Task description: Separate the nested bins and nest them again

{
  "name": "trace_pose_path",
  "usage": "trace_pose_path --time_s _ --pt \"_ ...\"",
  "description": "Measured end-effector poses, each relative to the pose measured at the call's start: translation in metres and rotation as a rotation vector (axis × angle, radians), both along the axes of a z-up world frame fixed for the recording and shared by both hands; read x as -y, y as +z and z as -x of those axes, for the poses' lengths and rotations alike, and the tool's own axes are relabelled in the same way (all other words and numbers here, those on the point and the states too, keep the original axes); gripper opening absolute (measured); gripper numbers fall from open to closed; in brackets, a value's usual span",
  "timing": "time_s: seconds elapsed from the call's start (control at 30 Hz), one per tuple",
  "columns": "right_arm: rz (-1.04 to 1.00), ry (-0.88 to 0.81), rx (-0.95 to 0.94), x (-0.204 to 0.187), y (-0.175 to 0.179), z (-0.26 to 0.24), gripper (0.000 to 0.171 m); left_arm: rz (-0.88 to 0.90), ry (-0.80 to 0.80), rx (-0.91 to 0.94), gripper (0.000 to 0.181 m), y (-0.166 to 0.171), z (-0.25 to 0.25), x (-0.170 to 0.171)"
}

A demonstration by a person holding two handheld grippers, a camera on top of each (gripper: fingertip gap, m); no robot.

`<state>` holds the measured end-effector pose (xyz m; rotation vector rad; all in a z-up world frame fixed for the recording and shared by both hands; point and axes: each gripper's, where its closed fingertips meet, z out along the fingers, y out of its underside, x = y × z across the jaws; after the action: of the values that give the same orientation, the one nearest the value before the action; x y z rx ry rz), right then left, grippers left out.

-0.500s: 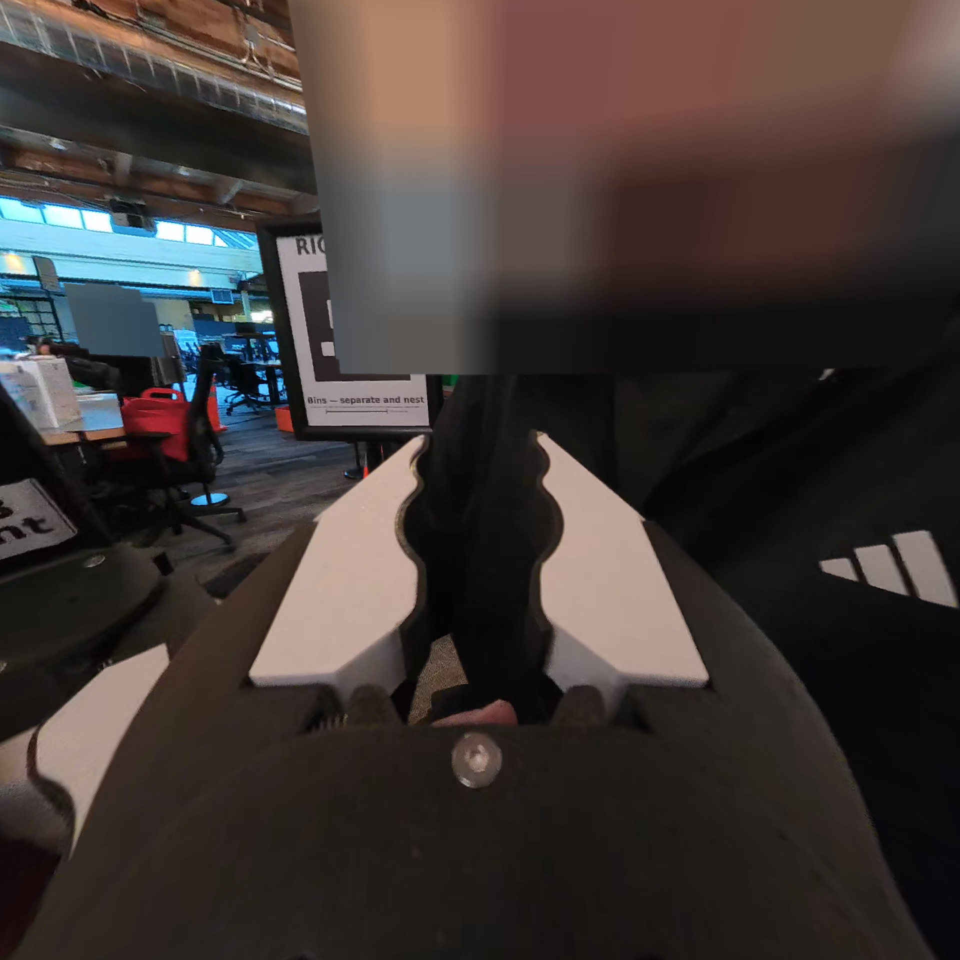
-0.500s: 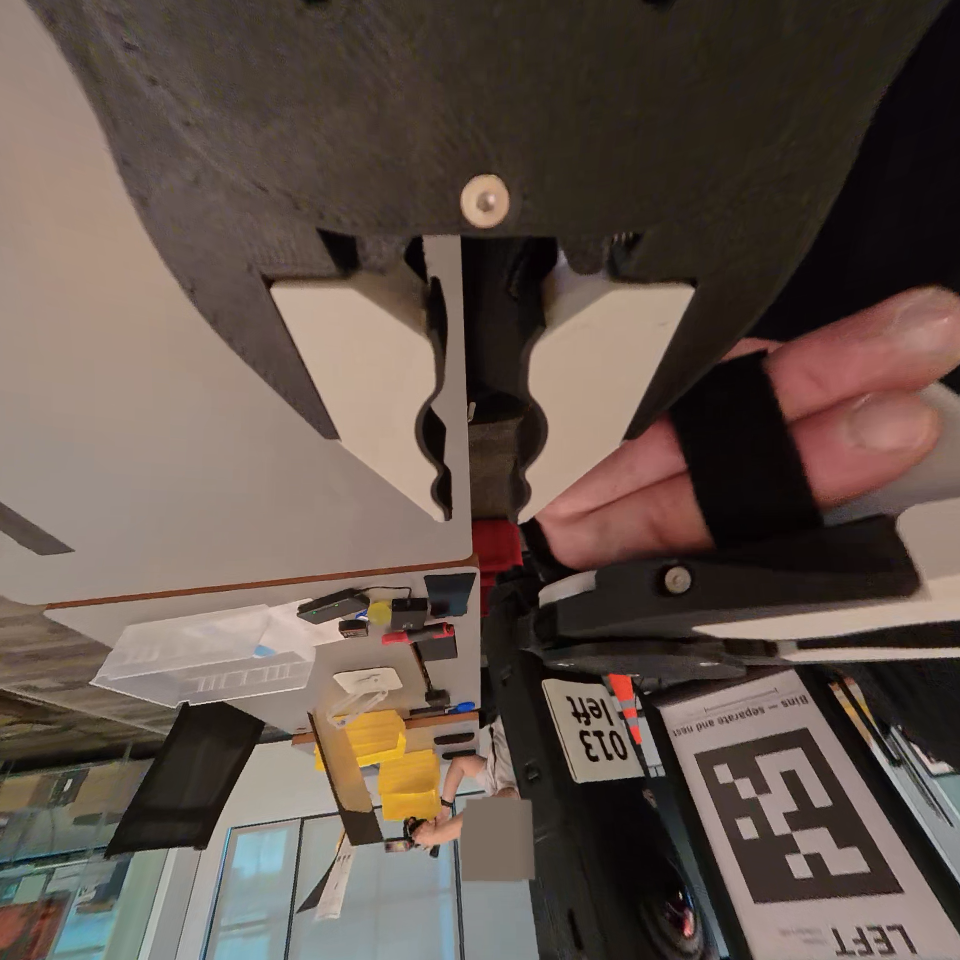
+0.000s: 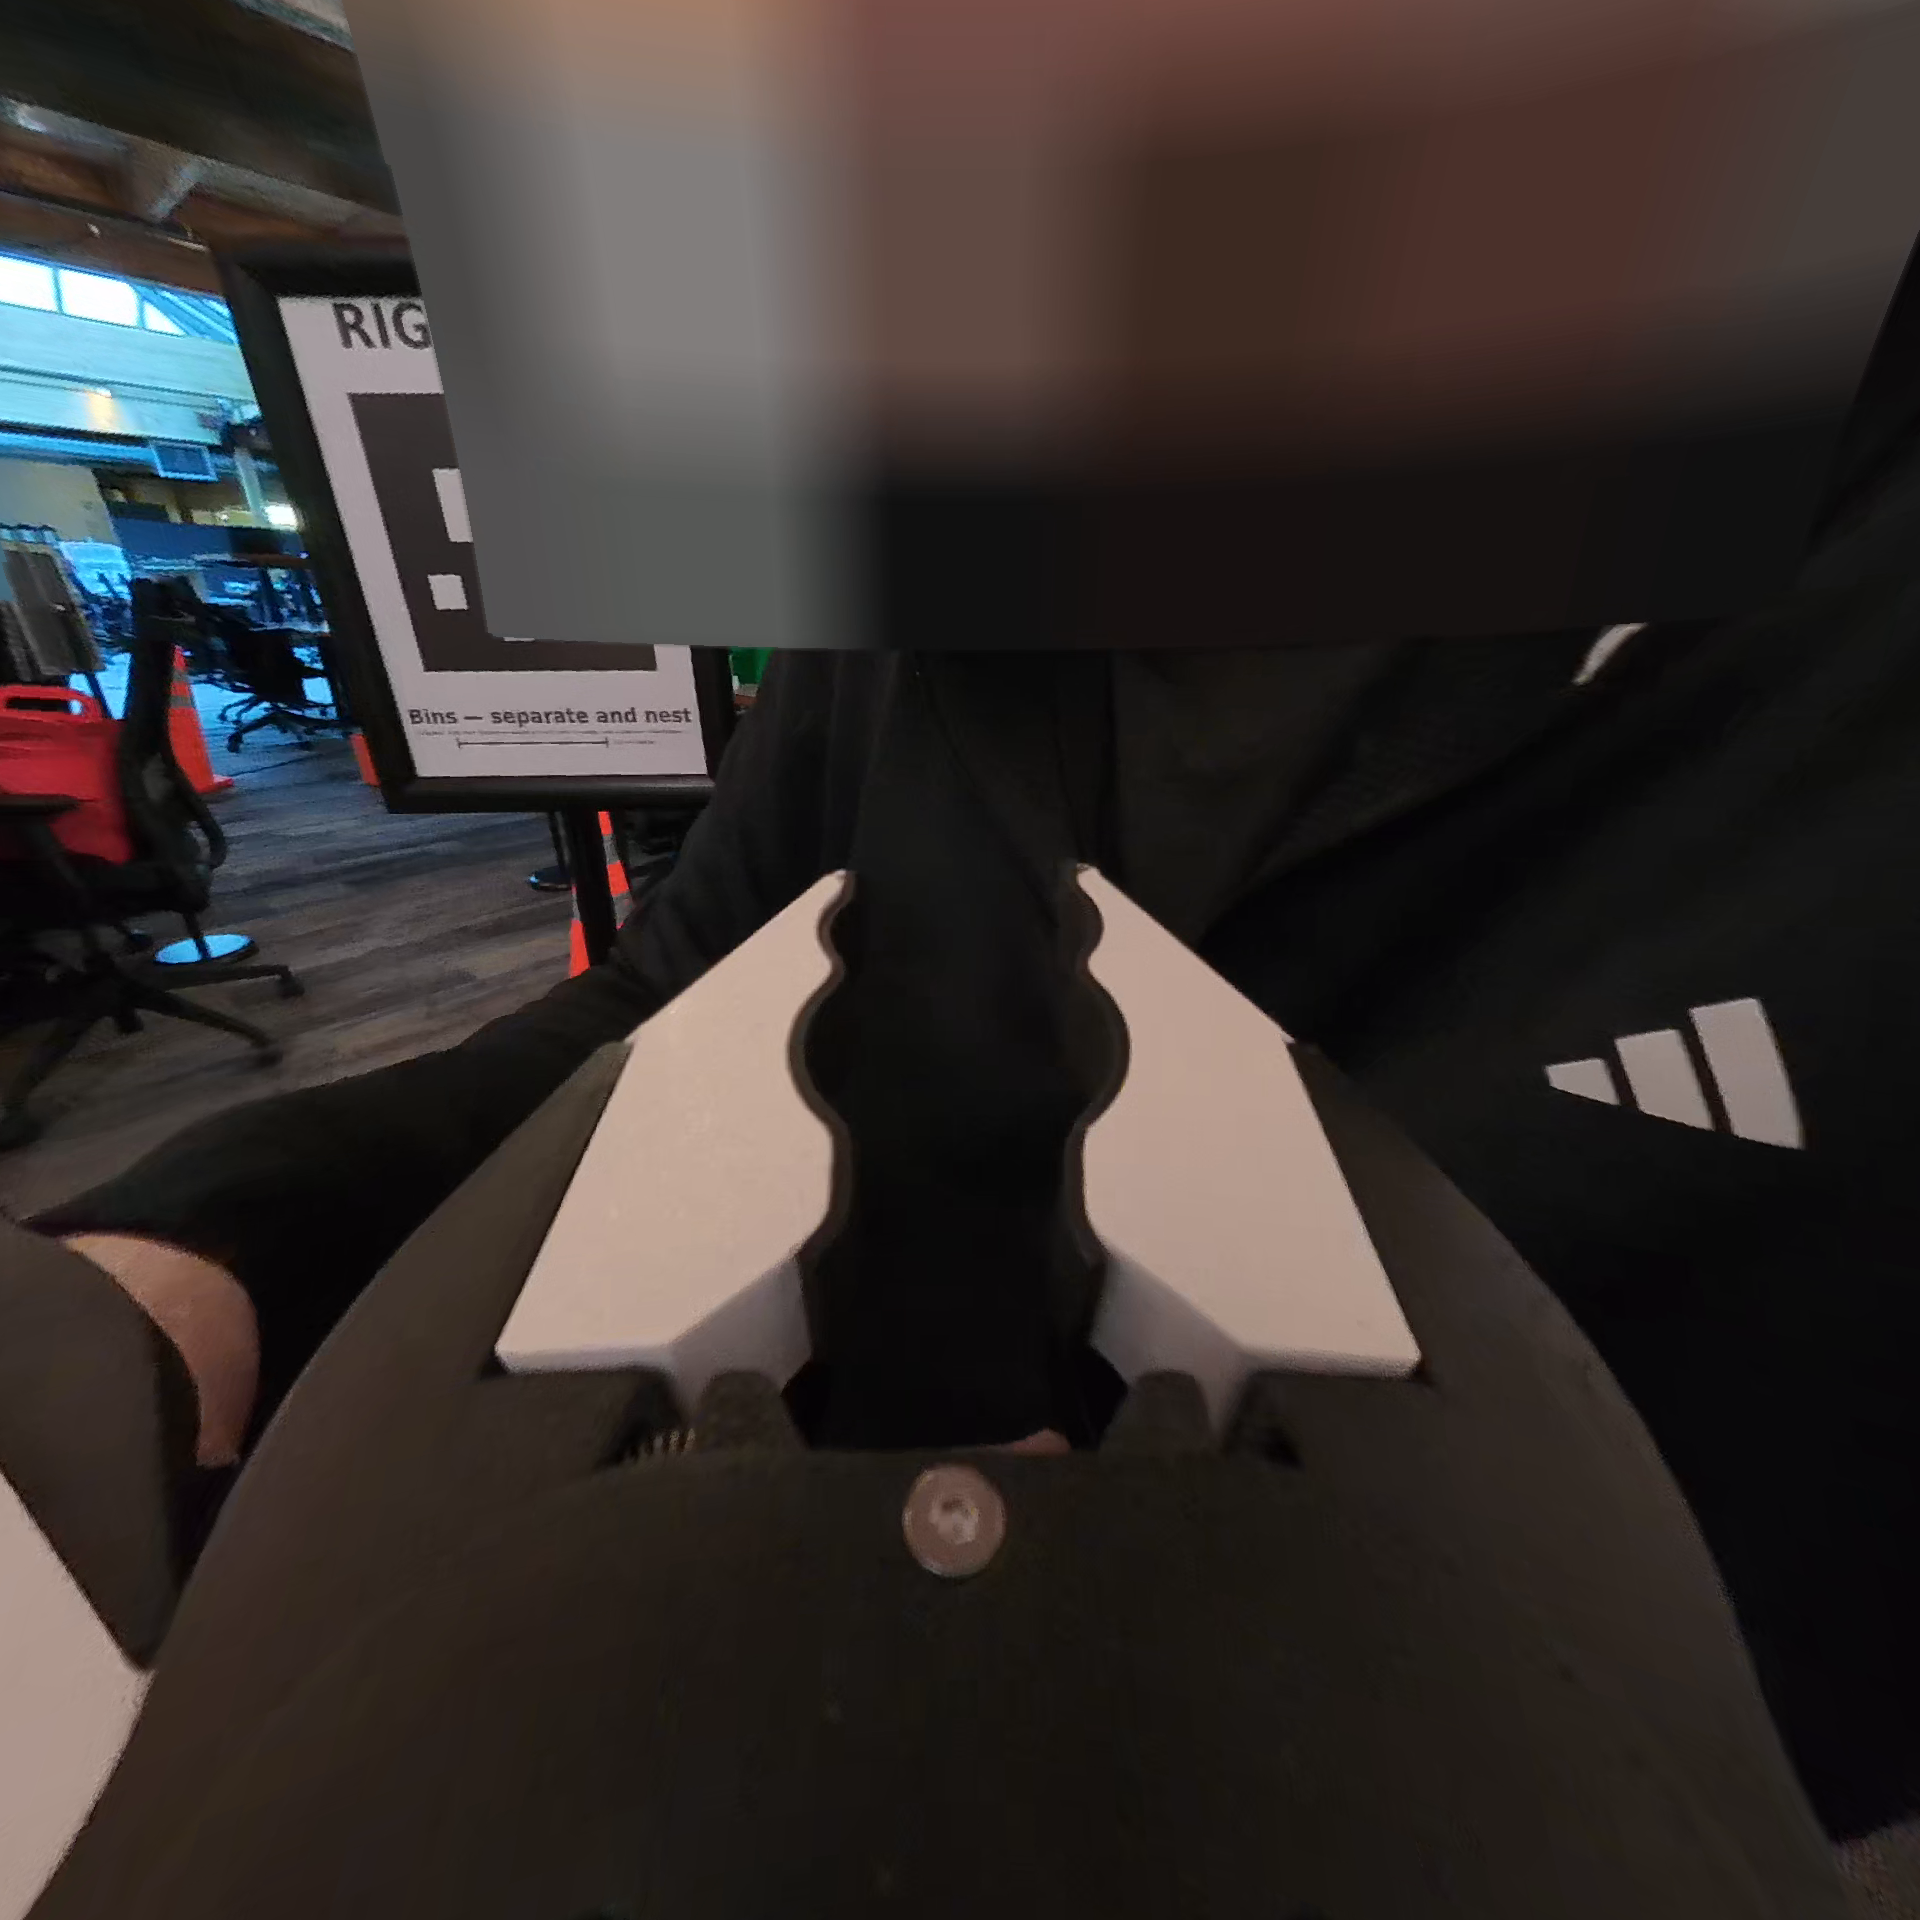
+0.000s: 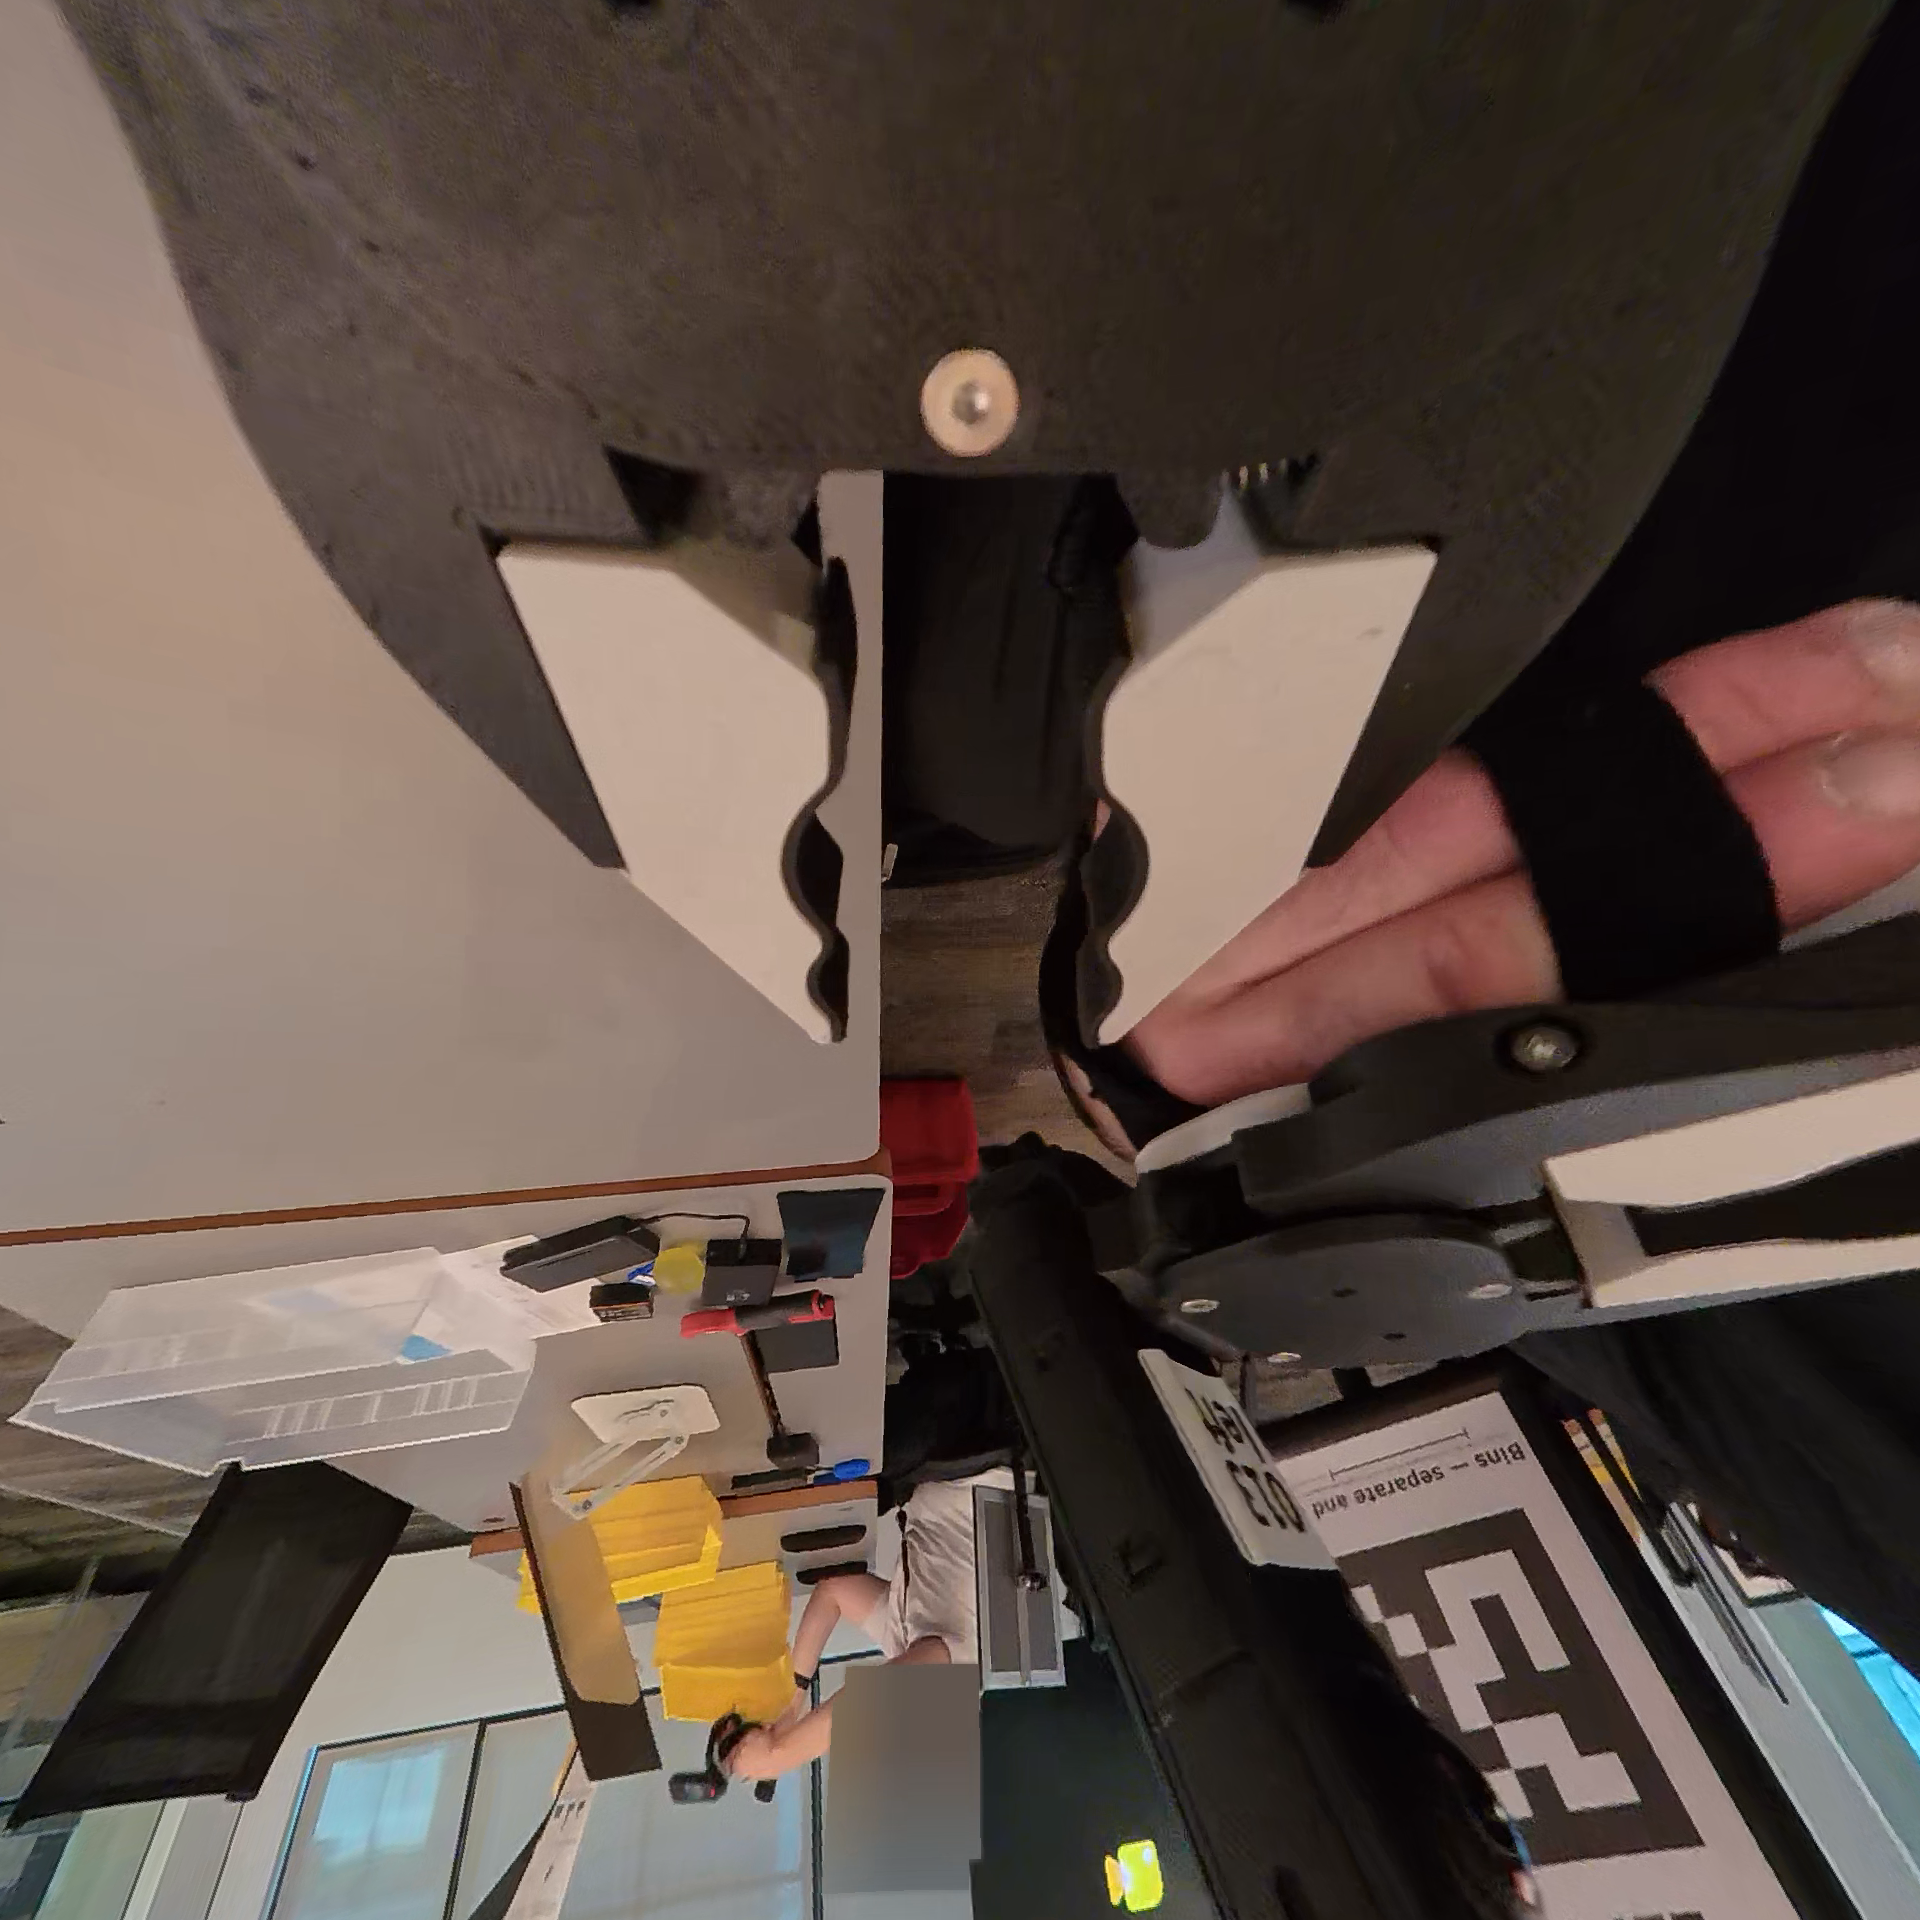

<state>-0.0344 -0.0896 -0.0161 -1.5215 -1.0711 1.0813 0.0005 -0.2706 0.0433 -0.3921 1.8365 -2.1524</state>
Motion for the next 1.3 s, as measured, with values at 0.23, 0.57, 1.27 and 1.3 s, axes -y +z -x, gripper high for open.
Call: trace_pose_path --time_s 0.23,0.57,1.27,1.3 --pt "-0.036 0.102 0.053 0.019 -0.004 0.005 0.026 0.007 -0.005 -0.063 0.049 -0.005 -0.008 0.013" --pt "-0.052 0.126 0.126 0.024 -0.01 -0.003 0.059 -0.132 -0.183 -0.139 0.045 -0.03 0.014 0.04" --pt "0.096 0.248 -0.113 0.039 0.001 0.043 0.044 -0.085 0.244 0.131 0.001 0.016 -0.022 0.036" --pt "0.118 0.252 -0.151 0.04 0.006 0.046 0.046 -0.1 0.244 0.151 0.0 0.021 -0.018 0.038"
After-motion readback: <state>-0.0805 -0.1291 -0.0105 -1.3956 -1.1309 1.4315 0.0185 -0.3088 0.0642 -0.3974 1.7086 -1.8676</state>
